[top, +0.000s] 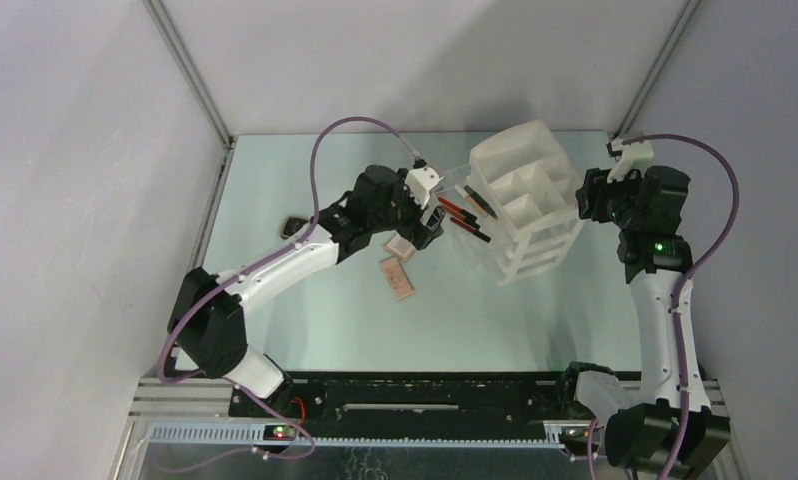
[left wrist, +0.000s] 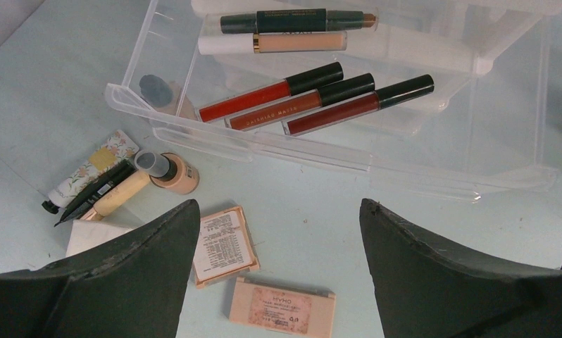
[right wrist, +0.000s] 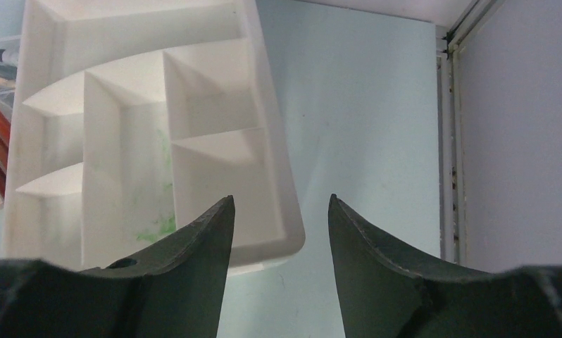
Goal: Organize the makeup
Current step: Close the drawer in the storage box.
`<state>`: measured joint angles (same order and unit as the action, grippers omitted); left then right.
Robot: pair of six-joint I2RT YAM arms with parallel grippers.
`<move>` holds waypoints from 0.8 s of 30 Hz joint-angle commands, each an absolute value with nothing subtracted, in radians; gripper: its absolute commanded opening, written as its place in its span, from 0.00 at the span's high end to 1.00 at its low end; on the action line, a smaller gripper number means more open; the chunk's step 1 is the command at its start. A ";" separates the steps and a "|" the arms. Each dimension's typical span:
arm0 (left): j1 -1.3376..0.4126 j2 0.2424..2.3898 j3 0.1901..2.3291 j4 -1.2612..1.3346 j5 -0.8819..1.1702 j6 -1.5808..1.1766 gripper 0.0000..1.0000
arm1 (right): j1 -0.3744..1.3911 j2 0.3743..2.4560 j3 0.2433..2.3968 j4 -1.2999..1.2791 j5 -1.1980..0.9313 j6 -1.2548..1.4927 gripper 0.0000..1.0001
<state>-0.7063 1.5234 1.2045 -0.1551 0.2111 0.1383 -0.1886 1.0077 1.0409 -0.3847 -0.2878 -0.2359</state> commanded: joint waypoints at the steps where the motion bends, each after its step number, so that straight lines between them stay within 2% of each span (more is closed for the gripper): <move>1: -0.707 1.523 1.159 -0.075 0.217 0.127 0.11 | -0.192 1.053 1.100 -0.389 -0.306 -0.274 0.41; 6: -0.707 1.490 1.106 -0.034 0.229 0.136 0.10 | -0.192 1.109 1.117 -0.400 -0.356 -0.306 0.47; 11: -0.706 1.496 1.092 -0.013 0.210 0.132 0.08 | -0.193 1.132 1.121 -0.406 -0.399 -0.328 0.56; 24: -0.706 1.602 1.219 0.010 0.228 0.119 0.04 | -0.193 1.155 1.166 -0.498 -0.629 -0.448 0.84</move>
<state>-0.7063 1.5612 1.1183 -0.0113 0.2142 0.1299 -0.2001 1.1378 1.1294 -0.4343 -0.4923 -0.3965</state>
